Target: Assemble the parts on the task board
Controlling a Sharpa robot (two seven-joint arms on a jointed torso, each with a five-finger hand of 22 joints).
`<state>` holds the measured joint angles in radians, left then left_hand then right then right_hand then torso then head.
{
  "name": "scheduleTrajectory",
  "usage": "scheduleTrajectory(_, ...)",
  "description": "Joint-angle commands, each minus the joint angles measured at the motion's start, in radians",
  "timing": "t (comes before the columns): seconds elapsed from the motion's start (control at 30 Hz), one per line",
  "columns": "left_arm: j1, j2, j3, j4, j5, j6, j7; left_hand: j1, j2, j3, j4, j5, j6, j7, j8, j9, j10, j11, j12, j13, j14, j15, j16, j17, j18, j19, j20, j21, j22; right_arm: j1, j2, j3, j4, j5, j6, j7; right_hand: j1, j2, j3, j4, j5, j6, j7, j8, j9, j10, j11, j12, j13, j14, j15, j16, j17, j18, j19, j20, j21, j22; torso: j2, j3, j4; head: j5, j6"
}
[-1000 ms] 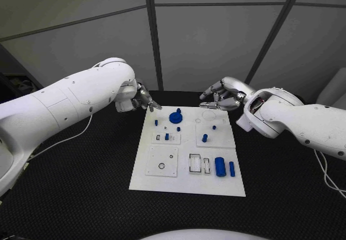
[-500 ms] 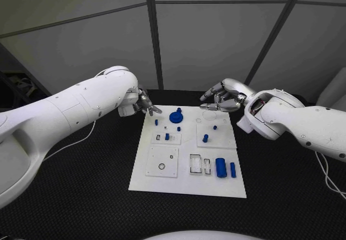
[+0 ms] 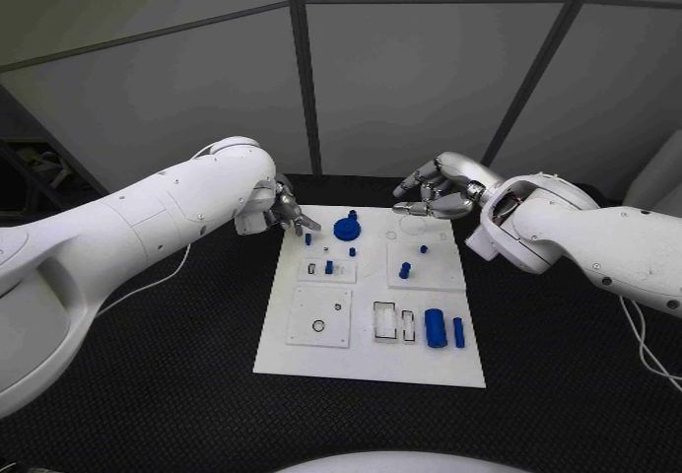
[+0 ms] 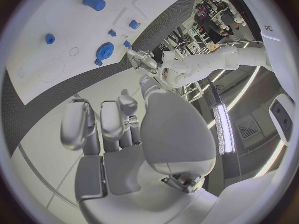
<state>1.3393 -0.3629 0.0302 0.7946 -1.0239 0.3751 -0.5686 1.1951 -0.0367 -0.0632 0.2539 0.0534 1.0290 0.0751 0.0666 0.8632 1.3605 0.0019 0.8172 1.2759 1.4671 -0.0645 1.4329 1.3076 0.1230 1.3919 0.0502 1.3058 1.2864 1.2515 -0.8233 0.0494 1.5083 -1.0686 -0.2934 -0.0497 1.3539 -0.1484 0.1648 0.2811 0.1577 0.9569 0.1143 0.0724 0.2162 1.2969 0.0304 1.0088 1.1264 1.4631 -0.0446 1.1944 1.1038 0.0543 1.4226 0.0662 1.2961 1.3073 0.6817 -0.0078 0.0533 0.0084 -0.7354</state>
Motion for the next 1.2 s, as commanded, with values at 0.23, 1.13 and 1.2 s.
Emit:
scheduleTrajectory(0.23,-0.001,0.003,0.000,0.002,-0.012,0.077,0.011,0.038,0.027,-0.007,-0.015,-0.002,0.016,0.000,0.003,-0.020,0.007,0.000,0.011,0.002,0.071,0.004,0.012,0.153,-0.045,0.003,0.000,0.005,0.003,0.002,0.001,0.001,0.004,-0.004,-0.002,0.002,-0.013,0.001,0.000,0.006,0.005,0.005,-0.001,-0.006,0.002,0.001,-0.001,0.005,0.000,0.007,-0.001,-0.004,0.002,0.014,0.006,-0.001,-0.001,0.010,0.000,-0.0004,-0.0002,0.001,-0.002)
scheduleTrajectory(1.13,-0.006,0.011,0.000,-0.006,-0.012,0.057,0.029,0.080,0.075,-0.006,-0.040,-0.002,0.030,-0.001,0.005,-0.052,0.010,-0.001,0.023,0.002,0.074,0.004,0.023,0.162,-0.048,0.009,0.001,0.014,0.017,0.002,0.004,0.001,0.005,-0.004,-0.002,0.002,-0.013,0.003,0.001,0.006,0.005,0.005,-0.001,-0.006,0.002,0.001,-0.001,0.006,0.001,0.007,-0.001,-0.003,0.003,0.014,0.007,-0.001,0.000,0.010,-0.001,-0.0006,-0.0001,-0.003,-0.007)
scheduleTrajectory(1.2,-0.006,0.012,0.000,-0.007,-0.012,0.057,0.029,0.078,0.076,-0.008,-0.040,-0.002,0.030,0.000,0.004,-0.054,0.010,-0.001,0.024,0.002,0.074,0.004,0.023,0.163,-0.048,0.009,0.001,0.014,0.017,0.002,0.004,0.001,0.005,-0.004,-0.002,0.002,-0.013,0.003,0.001,0.006,0.005,0.005,-0.001,-0.006,0.002,0.001,-0.001,0.006,0.001,0.007,-0.001,-0.003,0.003,0.014,0.007,-0.001,0.000,0.010,-0.001,-0.0006,-0.0001,-0.003,-0.006)
